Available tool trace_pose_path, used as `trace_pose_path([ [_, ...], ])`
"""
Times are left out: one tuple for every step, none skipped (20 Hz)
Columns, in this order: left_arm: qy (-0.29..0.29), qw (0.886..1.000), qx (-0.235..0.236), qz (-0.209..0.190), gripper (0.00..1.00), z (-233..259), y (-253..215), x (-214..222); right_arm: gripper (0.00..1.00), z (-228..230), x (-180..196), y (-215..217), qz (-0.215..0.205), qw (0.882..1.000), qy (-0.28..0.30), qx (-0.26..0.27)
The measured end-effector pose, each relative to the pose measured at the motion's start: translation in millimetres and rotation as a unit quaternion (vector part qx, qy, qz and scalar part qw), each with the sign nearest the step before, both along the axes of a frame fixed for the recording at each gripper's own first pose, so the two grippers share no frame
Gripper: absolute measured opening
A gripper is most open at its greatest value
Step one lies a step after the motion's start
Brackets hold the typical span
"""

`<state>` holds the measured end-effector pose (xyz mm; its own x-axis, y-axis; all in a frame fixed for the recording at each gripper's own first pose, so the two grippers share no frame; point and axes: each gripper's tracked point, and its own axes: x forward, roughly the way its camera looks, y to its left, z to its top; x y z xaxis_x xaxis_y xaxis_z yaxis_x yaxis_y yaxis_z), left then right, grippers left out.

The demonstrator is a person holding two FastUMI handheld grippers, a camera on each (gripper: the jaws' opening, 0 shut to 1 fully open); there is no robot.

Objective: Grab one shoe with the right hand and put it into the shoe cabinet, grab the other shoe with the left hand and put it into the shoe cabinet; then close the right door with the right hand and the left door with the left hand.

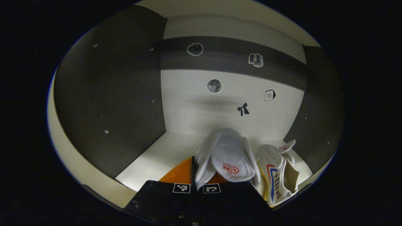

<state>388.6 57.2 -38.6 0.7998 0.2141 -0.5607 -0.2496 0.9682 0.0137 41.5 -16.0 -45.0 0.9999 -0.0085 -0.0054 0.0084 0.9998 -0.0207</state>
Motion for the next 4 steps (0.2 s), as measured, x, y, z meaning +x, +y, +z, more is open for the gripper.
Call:
trace_pose_path([
  [0.007,1.0,0.008,0.005,0.0,-3.0,3.6,2.5,0.92,-0.6,-0.9,-2.2,-0.003,1.0,-0.001,0.0],
  [0.014,1.0,0.013,0.004,0.0,-5.3,4.7,6.9,0.92,-1.6,-0.7,-4.2,-0.006,1.0,0.0,0.001],
  [0.025,1.0,0.014,0.0,0.0,-8.0,2.7,8.8,0.92,-4.1,1.5,-5.9,-0.008,1.0,0.003,0.004],
  [0.04,0.999,0.012,-0.003,0.0,-12.4,0.9,10.6,0.92,-6.3,3.7,-6.5,-0.009,1.0,0.007,0.007],
])
